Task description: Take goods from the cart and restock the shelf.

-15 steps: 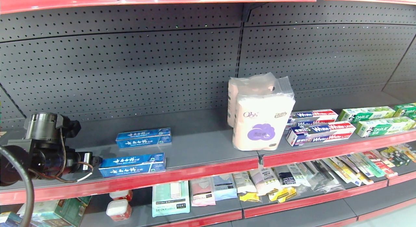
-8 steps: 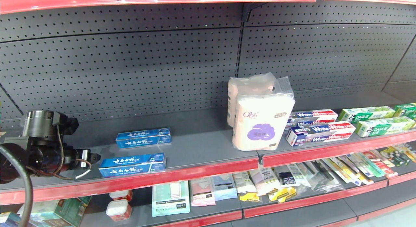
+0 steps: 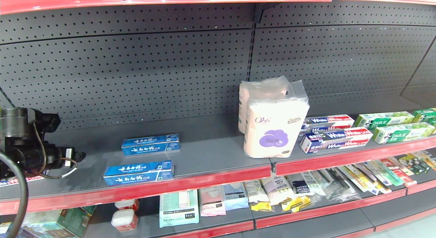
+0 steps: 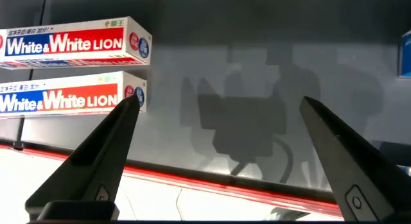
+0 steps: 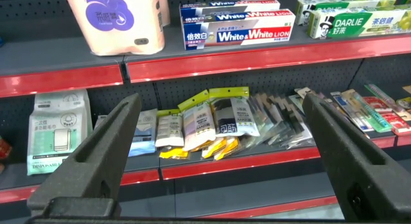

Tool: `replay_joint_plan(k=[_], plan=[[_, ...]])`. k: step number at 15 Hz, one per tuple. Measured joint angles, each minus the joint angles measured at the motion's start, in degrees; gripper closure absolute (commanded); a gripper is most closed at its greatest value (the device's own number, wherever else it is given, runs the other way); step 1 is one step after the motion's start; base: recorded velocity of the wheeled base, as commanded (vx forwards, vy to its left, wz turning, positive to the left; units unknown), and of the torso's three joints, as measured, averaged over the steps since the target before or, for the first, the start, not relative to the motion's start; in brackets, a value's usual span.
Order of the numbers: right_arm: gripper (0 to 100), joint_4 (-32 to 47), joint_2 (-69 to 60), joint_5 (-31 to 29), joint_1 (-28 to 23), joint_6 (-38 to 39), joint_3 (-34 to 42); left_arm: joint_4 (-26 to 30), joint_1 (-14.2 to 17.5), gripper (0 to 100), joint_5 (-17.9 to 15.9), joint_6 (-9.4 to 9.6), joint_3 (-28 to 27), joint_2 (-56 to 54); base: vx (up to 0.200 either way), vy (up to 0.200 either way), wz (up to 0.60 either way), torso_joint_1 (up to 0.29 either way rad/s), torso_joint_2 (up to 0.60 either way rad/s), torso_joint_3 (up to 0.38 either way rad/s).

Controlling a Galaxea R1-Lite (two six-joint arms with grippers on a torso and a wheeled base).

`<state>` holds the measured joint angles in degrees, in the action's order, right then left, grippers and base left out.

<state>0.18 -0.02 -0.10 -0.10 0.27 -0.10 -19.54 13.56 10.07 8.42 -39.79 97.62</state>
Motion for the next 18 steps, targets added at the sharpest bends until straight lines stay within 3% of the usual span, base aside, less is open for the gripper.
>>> replay_joint_plan(k=[5,8,9,18], plan=[[0,0.00,0.02,0.00,0.00,-0.02,0.00,-0.07,-1.63,0,-0.06,-0.51,3.19,-0.33,0.000,0.000,0.00,0.000,0.00,0.000],[0,0.00,0.02,0.00,0.00,0.00,0.00,0.04,-4.69,0,-0.04,-4.18,5.60,-0.22,0.000,0.000,0.00,0.000,0.00,0.000],[0,0.00,0.02,0.02,0.00,0.00,0.00,0.00,-5.38,0,-0.02,-4.52,6.25,-0.16,0.000,0.000,0.00,0.000,0.00,0.000],[0,0.00,0.02,0.00,0.00,0.00,0.00,0.04,-8.11,0,0.11,-4.86,7.50,-0.10,0.000,0.000,0.00,0.000,0.00,0.000]])
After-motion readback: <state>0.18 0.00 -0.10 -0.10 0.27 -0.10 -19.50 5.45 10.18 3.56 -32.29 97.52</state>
